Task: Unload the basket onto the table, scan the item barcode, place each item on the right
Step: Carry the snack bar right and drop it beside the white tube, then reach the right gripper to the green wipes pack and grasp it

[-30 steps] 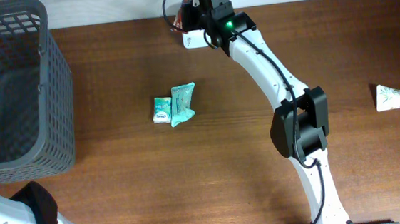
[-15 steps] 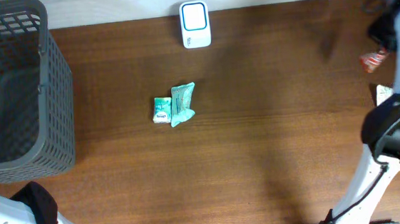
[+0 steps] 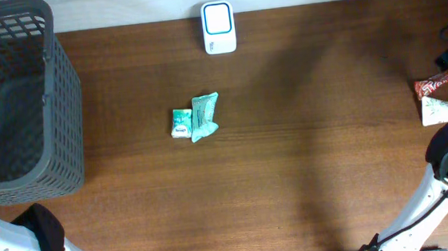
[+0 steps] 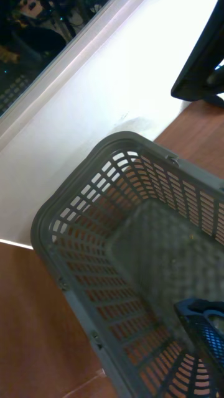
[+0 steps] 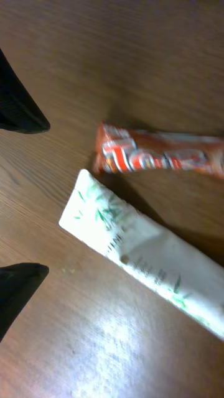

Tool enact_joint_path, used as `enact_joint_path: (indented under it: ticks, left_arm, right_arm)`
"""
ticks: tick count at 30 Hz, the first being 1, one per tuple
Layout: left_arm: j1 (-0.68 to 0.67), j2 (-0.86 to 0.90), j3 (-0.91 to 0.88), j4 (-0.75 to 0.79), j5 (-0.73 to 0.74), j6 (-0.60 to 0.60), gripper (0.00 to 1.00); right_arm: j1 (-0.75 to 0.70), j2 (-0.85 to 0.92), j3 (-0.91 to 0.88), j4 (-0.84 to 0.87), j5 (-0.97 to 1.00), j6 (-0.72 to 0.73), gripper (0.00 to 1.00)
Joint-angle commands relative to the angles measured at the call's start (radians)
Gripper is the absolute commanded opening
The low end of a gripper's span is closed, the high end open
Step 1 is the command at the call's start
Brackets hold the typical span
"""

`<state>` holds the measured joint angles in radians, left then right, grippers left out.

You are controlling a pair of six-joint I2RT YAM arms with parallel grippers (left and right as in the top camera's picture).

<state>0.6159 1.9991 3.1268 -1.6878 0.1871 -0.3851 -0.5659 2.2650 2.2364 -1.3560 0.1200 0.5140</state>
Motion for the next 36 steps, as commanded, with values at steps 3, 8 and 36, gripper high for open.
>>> enact_joint_path:
  ticks: [3, 8, 36]
  left_arm:
    - [0.003, -0.007, 0.003, 0.000, 0.003, 0.009, 0.99]
    - [0.003, -0.007, 0.003, 0.000, 0.003, 0.010, 0.99]
    - [0.003, -0.007, 0.003, 0.000, 0.003, 0.010, 0.99]
  right_arm:
    - [0.097, -0.259, 0.032, -0.098, -0.301, -0.012, 0.68]
    - [0.380, -0.392, 0.032, -0.111, -0.289, -0.012, 0.99]
    - [0.821, -0.191, -0.090, -0.017, -0.247, -0.009, 0.99]
